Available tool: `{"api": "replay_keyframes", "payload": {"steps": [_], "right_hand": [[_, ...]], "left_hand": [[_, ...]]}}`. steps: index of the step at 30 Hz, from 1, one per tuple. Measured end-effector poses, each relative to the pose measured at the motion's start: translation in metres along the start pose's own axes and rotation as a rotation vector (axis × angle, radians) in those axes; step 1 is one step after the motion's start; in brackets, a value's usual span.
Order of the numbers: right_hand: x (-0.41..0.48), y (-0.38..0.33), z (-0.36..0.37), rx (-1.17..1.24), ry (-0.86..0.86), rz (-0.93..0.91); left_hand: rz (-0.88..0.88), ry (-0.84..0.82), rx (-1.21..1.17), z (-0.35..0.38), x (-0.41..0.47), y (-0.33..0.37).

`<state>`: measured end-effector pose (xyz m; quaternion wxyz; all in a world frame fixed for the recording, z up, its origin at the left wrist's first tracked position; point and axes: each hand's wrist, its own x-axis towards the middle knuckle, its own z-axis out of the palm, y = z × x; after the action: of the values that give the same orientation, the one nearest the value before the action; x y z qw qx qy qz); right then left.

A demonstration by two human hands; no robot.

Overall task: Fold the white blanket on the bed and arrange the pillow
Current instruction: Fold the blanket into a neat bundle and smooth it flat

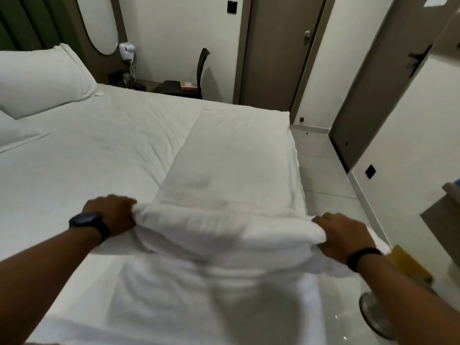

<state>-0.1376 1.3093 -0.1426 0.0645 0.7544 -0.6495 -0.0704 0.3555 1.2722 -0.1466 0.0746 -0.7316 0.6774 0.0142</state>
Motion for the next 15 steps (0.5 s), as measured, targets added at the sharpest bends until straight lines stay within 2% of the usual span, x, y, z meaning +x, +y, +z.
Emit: {"api": "replay_keyframes", "payload": {"steps": [5,6,8,9,10,11,12,15], "right_hand": [[0.170,0.052,-0.069,0.036,0.132,0.119],[0.207,0.064,-0.081,0.088,0.244,0.151],[0.274,0.085,-0.100,0.153,0.564,0.258],[0.303,0.091,-0.103,0.167,0.676,0.351],[0.325,0.093,-0.103,0.187,0.699,0.445],[0.347,0.091,-0.096,0.200,0.622,0.499],[0.364,0.087,-0.083,0.209,0.500,0.490],[0.392,0.064,-0.012,0.249,0.180,0.339]], "left_hand": [[0.044,0.171,-0.052,-0.112,0.176,0.025],[0.038,0.243,-0.069,-0.135,0.215,0.033],[0.029,0.526,-0.144,-0.170,0.286,0.051],[0.007,0.671,-0.191,-0.176,0.317,0.059],[-0.031,0.733,-0.220,-0.175,0.341,0.066],[-0.042,0.684,-0.235,-0.166,0.363,0.074],[-0.018,0.564,-0.213,-0.148,0.381,0.084],[0.146,0.116,-0.080,-0.055,0.406,0.121]]}}
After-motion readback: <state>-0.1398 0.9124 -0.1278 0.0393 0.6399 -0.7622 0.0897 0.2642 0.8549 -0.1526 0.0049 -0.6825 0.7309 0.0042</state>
